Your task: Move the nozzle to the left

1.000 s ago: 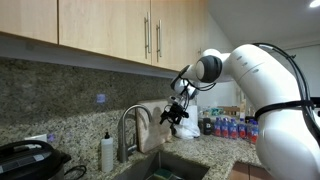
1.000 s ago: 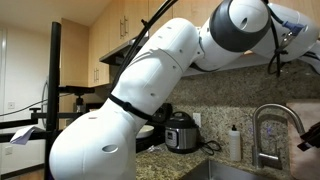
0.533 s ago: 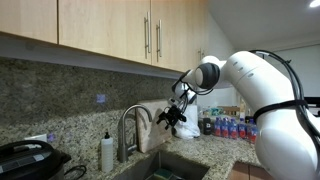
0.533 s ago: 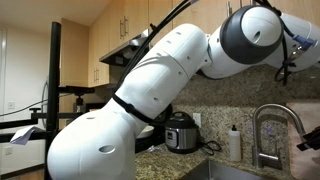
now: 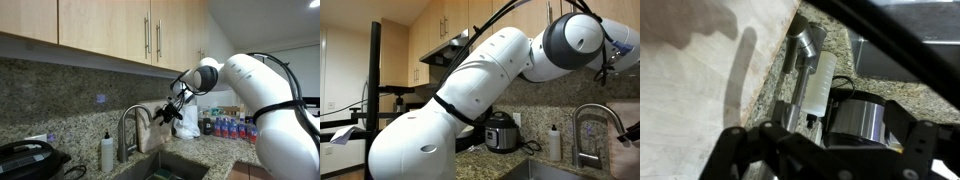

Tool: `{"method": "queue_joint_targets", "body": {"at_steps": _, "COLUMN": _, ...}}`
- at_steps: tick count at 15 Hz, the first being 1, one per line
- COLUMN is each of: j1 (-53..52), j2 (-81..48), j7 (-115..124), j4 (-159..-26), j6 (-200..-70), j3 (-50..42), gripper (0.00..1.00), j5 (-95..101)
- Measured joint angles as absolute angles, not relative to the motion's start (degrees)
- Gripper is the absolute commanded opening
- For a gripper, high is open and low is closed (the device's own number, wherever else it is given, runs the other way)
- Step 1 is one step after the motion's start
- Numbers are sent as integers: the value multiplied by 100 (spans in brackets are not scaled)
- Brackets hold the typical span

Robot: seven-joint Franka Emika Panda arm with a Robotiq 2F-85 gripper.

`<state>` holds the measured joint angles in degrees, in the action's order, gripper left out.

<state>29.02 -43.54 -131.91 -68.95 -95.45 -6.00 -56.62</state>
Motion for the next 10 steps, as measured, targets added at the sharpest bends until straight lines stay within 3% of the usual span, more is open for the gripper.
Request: {"method": "queue_joint_targets", "body": {"at_steps": 10, "j1": 2749, "j2": -4724, "j7": -12888, "j4": -6207, "j6": -9624, "j3": -534, "gripper": 100, "j5": -5662}}
